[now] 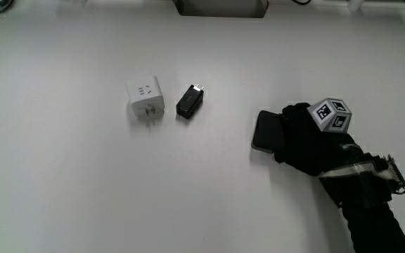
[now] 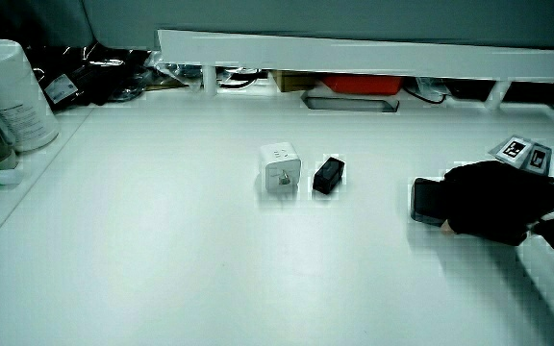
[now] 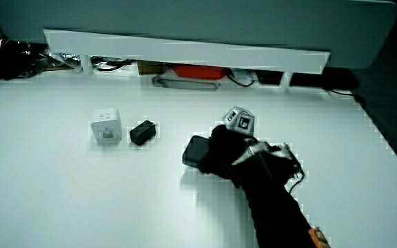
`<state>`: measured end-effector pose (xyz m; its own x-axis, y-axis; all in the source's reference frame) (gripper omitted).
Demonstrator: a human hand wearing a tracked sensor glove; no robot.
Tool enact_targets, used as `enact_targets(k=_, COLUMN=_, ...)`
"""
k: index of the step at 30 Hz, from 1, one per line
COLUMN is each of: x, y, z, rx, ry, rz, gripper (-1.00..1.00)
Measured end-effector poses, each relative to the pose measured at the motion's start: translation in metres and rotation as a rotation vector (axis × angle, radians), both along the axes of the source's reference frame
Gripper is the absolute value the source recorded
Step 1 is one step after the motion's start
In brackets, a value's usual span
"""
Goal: Pick battery
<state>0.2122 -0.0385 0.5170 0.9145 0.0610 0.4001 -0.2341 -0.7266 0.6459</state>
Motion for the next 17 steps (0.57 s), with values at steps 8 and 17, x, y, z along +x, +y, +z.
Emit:
enact_targets(k=8, x=-0.047, y=0.008, z=-0.049, rx=0.092, ry=-0.066, rz=-0.137, gripper=1.0)
enact_targets(k=17, x=-0.105, y=0.021, z=-0.083, rx=0.136, ry=-0.144, rz=-0.278, gripper=1.0)
